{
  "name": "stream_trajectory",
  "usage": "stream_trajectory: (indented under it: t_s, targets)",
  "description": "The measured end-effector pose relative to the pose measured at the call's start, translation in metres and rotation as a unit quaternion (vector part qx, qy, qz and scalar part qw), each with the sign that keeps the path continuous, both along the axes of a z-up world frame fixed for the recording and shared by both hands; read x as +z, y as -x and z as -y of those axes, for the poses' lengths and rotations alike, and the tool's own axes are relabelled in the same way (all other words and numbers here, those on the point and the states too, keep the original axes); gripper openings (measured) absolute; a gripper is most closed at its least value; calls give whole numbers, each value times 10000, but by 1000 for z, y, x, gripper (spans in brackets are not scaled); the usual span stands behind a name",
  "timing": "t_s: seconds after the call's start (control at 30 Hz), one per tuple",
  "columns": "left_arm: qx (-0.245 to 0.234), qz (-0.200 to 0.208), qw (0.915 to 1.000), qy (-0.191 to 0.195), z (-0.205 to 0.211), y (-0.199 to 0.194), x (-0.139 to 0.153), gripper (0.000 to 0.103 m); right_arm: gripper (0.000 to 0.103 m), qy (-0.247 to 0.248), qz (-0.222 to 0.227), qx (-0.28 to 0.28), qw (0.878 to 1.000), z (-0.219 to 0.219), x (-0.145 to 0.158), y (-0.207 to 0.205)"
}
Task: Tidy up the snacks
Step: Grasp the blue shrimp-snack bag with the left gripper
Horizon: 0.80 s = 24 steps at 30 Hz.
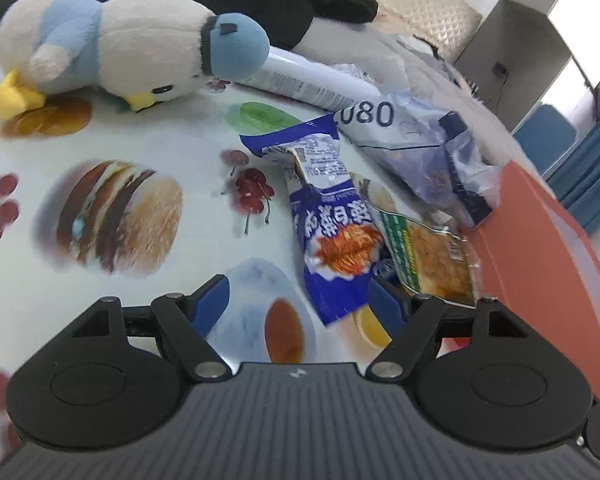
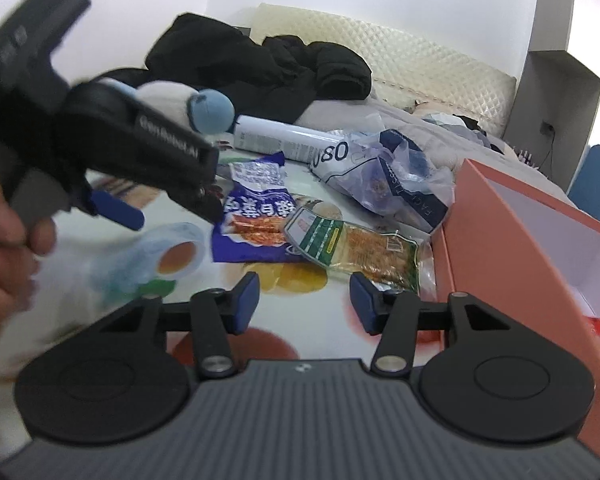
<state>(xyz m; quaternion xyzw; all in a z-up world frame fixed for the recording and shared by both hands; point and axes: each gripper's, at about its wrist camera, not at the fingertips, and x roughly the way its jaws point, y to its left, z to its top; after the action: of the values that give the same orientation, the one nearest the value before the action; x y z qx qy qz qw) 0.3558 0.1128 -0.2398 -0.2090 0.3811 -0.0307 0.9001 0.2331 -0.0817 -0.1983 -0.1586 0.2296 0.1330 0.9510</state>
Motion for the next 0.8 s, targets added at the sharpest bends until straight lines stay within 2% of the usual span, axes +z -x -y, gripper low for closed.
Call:
stream_trajectory:
  t_s: [0.1,0.23,0.33,0.4,0.43,0.53,0.6,0.63,0.7,0.8]
  targets:
    - [-93,7,9999,57,1,-18,-4,80,44,183,1,-26,9998,-7,-12,-22]
    - [-147,9,9997,174,4,-37,-9,76,44,482,115,66,9987,-18,-15,-38]
    - [-148,27,9998,103,7,-51,-10,69,42,766,212,229,9966,-28,-18,-49]
    - [-177,75,9997,164,7,-58,-10,68,31,909,161,298,9953,-32,-21,-57]
    - [-194,79,9996,186,7,-61,-11,68,30,963,153,311,9947,-34,-22,-60]
    - [-194,98,9998,35,9,-69,-13,60,28,1184,113,379,9922,-41,-27,-65]
    - [-188,102,9998,12,10,-72,-13,51,12,1286,-26,378,9910,-43,-32,-69]
    - [-175,101,9998,-38,10,-73,-13,47,11,1301,-17,373,9908,-44,-32,-69]
    - [-156,78,9998,-115,10,-74,-14,27,7,1292,10,362,9910,-44,-31,-68]
    - [-164,36,9998,-57,6,-71,-15,21,2,1320,57,323,9907,-45,-31,-67]
